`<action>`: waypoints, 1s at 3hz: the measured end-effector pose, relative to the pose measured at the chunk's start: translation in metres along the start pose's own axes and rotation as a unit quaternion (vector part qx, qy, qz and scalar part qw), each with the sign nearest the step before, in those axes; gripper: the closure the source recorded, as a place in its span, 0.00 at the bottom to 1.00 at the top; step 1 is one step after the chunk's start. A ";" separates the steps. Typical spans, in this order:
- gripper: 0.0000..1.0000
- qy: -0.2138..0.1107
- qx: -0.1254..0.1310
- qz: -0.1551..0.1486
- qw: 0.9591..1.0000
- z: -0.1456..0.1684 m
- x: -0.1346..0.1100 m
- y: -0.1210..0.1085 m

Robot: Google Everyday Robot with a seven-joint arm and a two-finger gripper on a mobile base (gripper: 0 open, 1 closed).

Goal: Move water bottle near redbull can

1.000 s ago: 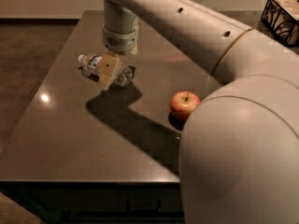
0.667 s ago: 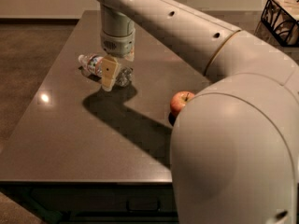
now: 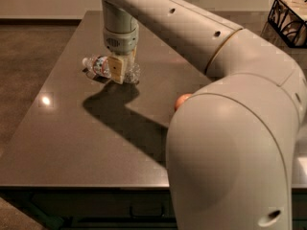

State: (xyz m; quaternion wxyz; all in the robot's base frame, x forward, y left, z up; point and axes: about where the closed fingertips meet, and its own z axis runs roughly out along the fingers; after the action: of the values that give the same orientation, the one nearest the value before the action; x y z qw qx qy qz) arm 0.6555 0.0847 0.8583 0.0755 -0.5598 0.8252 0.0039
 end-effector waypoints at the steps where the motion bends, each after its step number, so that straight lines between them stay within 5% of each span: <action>1: 0.88 0.000 0.014 0.003 1.000 -0.020 0.024 -0.015; 2: 1.00 -0.007 0.029 0.013 0.999 -0.040 0.061 -0.036; 3: 1.00 -0.013 0.046 0.015 0.999 -0.057 0.100 -0.063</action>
Offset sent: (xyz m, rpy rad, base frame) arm 0.0015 -0.1544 0.0612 -0.0215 -0.0709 -0.0801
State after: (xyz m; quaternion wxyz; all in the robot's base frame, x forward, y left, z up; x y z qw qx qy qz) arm 0.6705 -0.0368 0.9067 0.1121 -0.5433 0.8316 -0.0258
